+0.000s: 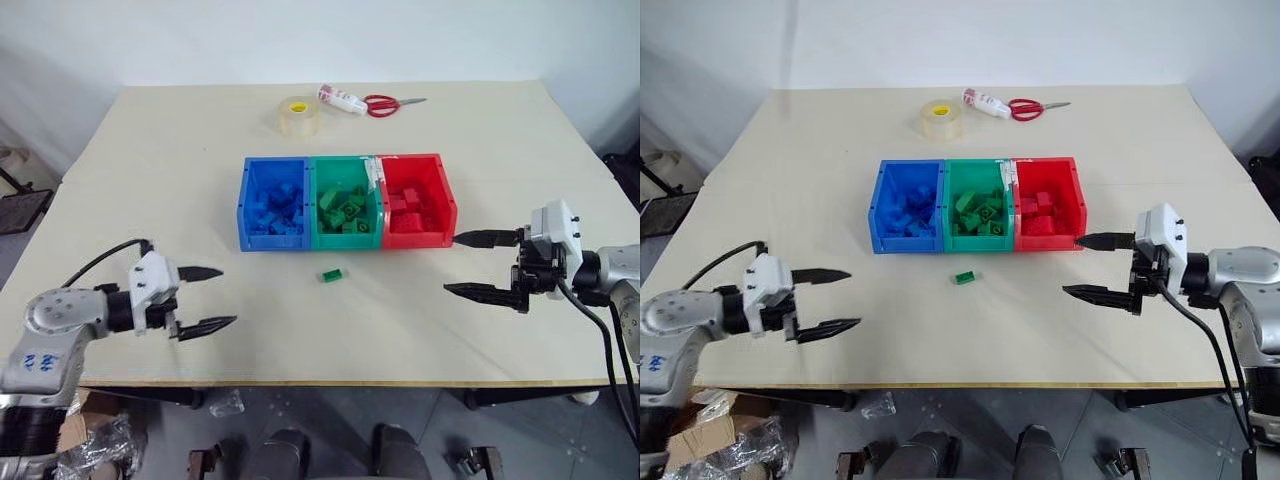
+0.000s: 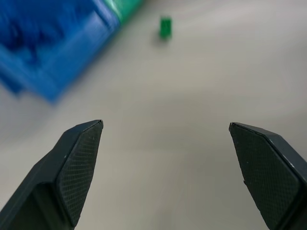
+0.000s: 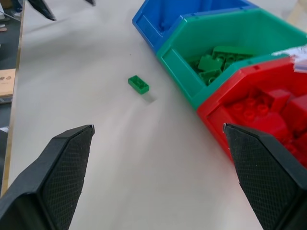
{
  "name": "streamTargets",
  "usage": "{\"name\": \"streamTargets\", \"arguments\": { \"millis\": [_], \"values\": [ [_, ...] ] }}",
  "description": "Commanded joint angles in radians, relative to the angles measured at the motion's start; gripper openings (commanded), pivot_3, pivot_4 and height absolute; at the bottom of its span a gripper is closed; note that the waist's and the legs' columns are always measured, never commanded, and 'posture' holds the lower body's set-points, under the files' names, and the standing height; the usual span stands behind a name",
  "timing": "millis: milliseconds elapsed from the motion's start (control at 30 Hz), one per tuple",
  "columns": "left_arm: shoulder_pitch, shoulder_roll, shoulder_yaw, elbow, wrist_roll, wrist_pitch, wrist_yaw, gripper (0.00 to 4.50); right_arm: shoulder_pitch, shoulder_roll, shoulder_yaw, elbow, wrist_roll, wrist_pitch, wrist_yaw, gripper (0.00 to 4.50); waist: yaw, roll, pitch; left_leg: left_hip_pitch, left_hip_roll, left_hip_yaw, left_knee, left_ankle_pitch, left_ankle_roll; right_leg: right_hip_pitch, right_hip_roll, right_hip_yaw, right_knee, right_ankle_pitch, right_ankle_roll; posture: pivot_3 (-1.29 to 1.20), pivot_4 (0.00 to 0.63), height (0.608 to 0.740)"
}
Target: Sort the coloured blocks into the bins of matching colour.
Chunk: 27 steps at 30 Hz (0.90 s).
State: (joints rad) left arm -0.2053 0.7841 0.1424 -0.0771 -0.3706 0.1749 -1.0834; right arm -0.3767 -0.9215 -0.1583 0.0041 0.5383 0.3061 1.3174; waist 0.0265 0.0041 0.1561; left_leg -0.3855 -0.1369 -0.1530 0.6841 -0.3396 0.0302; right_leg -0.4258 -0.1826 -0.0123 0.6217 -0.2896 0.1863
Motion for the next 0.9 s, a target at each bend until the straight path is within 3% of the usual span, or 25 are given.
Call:
{"name": "streamTargets", "arguments": {
  "millis": [33, 233, 500, 600, 900],
  "values": [
    [-0.084, -0.076, -0.116, -0.047, 0.05, 0.02, 0.06, 4.48, -0.013, 0.001, -0.014, -0.009, 0.0, -0.015, 0.003, 4.5, -0.003, 0.0, 0.0, 0.0, 0.0, 0.0, 0.0, 0.0, 0.0, 0.0, 0.0, 0.0, 0.0, 0.0, 0.0, 0.0, 0.15, 0.74],
    [-0.246, -0.244, -0.298, 0.11, 0.163, 0.003, 0.106, 4.48, 0.004, -0.002, -0.029, -0.036, -0.001, -0.004, -0.017, 4.5, -0.008, 0.0, 0.0, 0.0, 0.0, 0.001, 0.0, 0.0, 0.0, -0.001, 0.0, 0.0, 0.001, 0.0, 0.0, 0.0, 0.15, 0.74],
    [-0.372, -0.367, -0.394, 0.31, 0.27, -0.036, 0.144, 4.48, 0.112, -0.014, -0.106, -0.134, 0.025, 0.023, -0.073, 4.5, -0.006, 0.0, 0.0, 0.0, 0.0, 0.001, 0.0, 0.0, 0.0, -0.001, 0.0, 0.0, 0.001, 0.0, 0.0, 0.0, 0.15, 0.74],
    [-0.407, -0.398, -0.403, 0.372, 0.297, -0.038, 0.163, 3.89, 0.156, -0.012, -0.137, -0.173, 0.033, 0.035, -0.095, 4.5, -0.004, 0.0, 0.0, 0.0, 0.0, 0.001, 0.001, 0.0, 0.0, -0.001, 0.0, 0.0, 0.001, 0.0, 0.0, 0.0, 0.15, 0.74],
    [-0.46, -0.437, -0.404, 0.459, 0.326, -0.066, 0.158, 0.99, 0.234, -0.012, -0.194, -0.24, 0.052, 0.058, -0.136, 4.5, -0.003, 0.0, 0.0, 0.0, 0.0, 0.001, 0.001, 0.0, 0.0, -0.001, 0.0, 0.0, 0.001, 0.0, 0.001, 0.0, 0.15, 0.74]
  ]
}}
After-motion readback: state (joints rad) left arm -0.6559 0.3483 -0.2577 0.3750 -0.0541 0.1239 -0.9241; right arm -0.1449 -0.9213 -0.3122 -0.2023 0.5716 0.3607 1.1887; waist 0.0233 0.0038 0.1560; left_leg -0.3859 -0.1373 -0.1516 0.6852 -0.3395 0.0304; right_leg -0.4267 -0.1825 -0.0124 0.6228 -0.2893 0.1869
